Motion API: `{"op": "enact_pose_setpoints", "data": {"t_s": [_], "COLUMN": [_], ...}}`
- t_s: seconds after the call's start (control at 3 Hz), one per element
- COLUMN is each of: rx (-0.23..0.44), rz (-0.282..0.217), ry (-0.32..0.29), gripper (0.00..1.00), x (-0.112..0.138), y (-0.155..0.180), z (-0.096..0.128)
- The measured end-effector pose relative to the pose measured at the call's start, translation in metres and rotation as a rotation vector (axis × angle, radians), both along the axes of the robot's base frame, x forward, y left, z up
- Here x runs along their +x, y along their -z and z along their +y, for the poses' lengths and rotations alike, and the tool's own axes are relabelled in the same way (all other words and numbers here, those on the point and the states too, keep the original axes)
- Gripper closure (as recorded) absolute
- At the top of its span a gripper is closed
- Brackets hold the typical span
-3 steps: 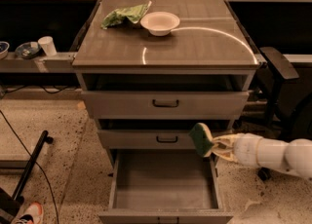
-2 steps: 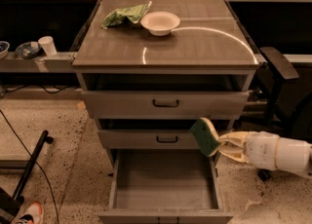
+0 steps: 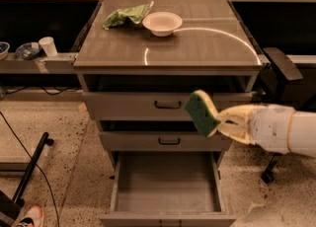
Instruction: Pick sponge from bottom drawer and place on counter
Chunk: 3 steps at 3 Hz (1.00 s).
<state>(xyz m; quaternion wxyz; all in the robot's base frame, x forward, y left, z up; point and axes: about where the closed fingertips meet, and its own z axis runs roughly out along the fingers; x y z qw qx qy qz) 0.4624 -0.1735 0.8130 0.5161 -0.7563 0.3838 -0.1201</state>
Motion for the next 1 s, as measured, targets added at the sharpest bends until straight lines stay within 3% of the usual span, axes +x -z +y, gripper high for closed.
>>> {"op": "enact_pose_setpoints", "data": {"t_s": [0.33,1.0], "rx": [-0.007,0.002], "rz": [-0.029,-0.014], "ry": [0.111,0.139], "gripper": [1.00,1.00], "x": [0.040,0.053], "y": [-0.072,-0.075], "z": [0.021,0.019]}}
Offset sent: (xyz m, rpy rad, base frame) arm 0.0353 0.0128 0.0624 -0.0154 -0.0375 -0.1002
